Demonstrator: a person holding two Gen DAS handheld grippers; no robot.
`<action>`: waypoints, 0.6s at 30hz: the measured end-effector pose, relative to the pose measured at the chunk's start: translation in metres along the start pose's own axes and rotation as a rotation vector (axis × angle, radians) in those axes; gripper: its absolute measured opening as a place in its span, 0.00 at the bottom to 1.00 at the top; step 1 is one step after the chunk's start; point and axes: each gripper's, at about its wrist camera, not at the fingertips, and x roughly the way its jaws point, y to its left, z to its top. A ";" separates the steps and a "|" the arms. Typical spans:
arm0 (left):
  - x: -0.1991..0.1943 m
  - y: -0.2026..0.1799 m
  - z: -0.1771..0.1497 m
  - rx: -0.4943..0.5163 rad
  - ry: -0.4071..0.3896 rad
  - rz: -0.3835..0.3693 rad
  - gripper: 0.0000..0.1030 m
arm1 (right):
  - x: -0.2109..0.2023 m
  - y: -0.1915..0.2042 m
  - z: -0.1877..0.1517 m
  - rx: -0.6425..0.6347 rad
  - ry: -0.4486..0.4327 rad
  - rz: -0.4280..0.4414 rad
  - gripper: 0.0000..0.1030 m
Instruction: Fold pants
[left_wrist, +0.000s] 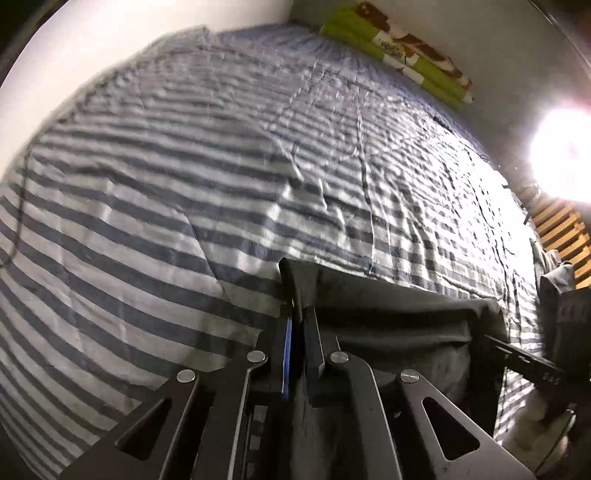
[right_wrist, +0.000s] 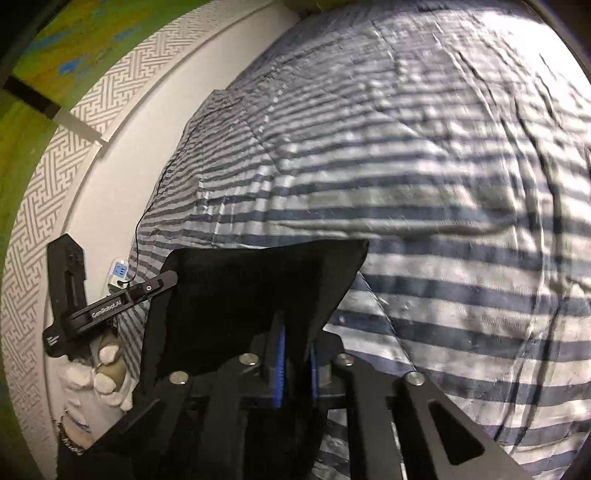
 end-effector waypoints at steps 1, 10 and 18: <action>-0.005 0.000 0.001 0.003 -0.013 -0.001 0.04 | -0.007 0.003 -0.001 -0.018 -0.016 -0.002 0.07; -0.056 0.040 0.060 -0.013 -0.156 0.056 0.04 | 0.001 0.067 0.052 -0.133 -0.105 0.019 0.06; -0.053 0.093 0.165 -0.025 -0.244 0.144 0.04 | 0.061 0.118 0.139 -0.190 -0.177 0.018 0.06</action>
